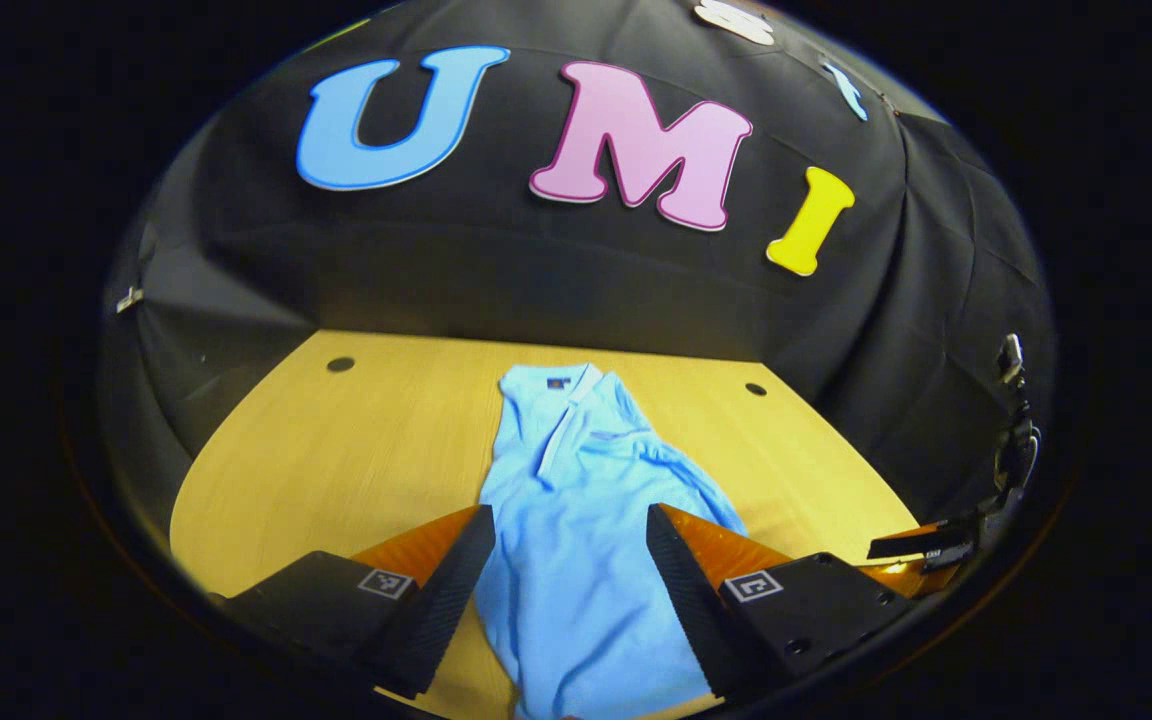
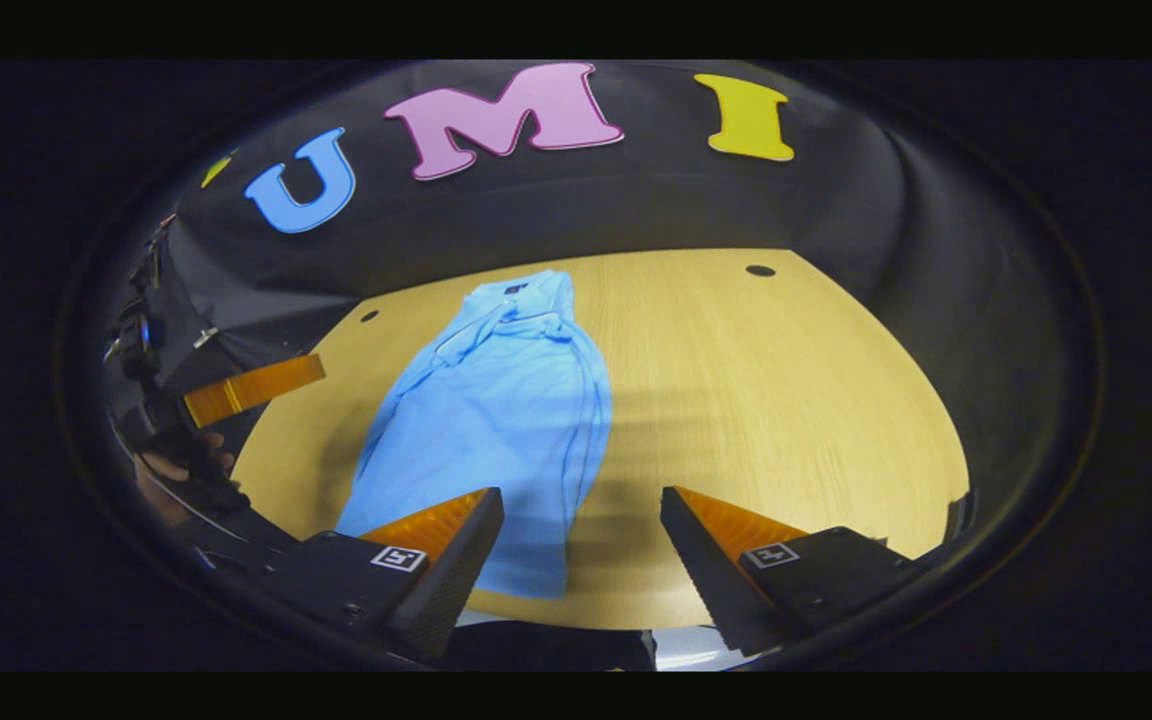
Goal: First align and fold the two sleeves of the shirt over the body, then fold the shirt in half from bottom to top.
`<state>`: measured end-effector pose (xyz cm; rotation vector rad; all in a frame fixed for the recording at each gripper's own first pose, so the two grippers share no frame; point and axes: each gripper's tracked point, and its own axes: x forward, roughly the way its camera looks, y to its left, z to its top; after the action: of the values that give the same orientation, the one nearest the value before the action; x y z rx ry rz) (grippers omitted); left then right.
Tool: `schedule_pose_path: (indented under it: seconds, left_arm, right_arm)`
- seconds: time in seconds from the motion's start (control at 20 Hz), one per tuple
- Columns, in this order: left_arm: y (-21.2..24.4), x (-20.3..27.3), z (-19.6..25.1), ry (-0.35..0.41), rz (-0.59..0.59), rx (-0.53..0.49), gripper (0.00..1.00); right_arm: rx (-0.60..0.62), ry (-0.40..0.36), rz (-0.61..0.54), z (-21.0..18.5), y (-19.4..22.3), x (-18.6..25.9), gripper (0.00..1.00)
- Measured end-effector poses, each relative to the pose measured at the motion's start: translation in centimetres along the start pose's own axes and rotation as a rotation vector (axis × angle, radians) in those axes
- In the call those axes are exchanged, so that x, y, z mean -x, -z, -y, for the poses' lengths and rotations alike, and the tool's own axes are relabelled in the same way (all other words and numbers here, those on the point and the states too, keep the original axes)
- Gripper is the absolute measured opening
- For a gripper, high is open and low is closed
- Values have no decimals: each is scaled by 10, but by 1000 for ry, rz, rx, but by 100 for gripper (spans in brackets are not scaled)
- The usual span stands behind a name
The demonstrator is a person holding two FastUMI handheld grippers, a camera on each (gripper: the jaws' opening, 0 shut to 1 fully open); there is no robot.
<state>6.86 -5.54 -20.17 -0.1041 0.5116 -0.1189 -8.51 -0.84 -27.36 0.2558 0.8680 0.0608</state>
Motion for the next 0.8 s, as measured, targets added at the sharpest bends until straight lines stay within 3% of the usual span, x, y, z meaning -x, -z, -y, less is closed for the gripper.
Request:
schedule_pose_path:
  seconds: [0.05, 0.35, 0.5, 0.8]
  left_arm:
    - [23, 11, -9, -23, -33, 3, 97]
    - [139, 44, -28, -110, -234, 28, 97]
    - [168, 41, -20, -123, -287, 41, 98]
    - [197, 35, -22, -163, -356, -80, 98]
  right_arm:
    - [4, -6, -23, -5, 12, 0, 95]
    - [2, -43, -168, -29, 78, -18, 99]
    - [6, -6, -186, -23, 89, -30, 99]
    - [71, 36, -182, -20, 95, -52, 99]
